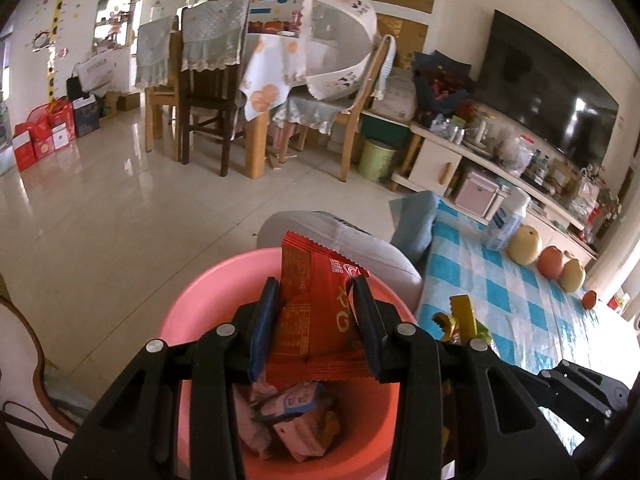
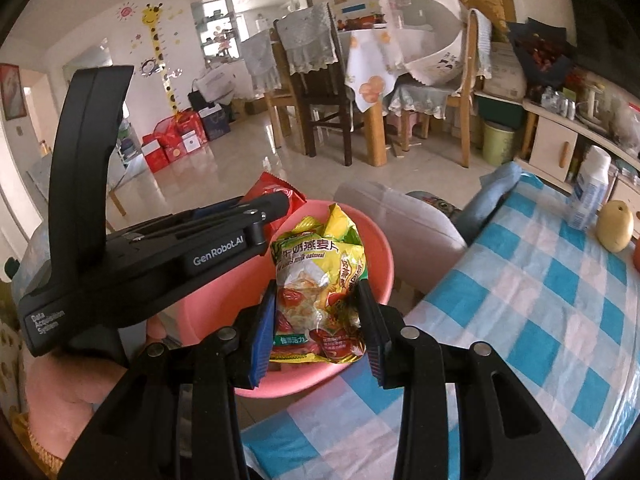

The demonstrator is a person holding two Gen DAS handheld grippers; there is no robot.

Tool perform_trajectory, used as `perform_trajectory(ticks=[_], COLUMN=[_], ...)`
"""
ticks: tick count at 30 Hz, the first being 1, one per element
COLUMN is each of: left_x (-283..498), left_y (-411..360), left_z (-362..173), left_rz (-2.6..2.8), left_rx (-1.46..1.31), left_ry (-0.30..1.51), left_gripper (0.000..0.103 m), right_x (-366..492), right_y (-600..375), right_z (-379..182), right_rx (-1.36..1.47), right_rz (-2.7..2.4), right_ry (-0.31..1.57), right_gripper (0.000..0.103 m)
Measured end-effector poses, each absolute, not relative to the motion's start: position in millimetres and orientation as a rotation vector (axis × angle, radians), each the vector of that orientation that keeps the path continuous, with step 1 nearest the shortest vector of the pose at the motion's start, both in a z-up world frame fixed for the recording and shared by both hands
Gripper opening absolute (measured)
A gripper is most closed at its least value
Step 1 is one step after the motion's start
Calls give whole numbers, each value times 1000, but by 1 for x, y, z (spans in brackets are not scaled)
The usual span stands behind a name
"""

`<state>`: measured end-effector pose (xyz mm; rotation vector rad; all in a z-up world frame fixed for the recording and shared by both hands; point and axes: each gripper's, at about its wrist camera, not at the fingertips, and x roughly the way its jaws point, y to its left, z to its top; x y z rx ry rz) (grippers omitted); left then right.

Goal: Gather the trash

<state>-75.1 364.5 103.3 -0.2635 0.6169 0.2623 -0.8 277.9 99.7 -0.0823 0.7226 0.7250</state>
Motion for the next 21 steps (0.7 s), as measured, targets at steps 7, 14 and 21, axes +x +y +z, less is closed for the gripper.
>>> perform_trajectory(ticks=[7,14,21], left_x=[-77,-75,-75], left_y=[374,381,383], left_z=[98,93,96], left_rz=[288,347,438], left_rx=[-274,-249,-228], left_ry=[631,654,662], left_gripper=[40,48,92], right_x=[3,11,10], right_y=[296,308,276], right_z=[90,72,72], right_rx=[-108,-150,-98], right_rz=[739,701,617], right_ry=[737,770,747], right_gripper=[40,55,88])
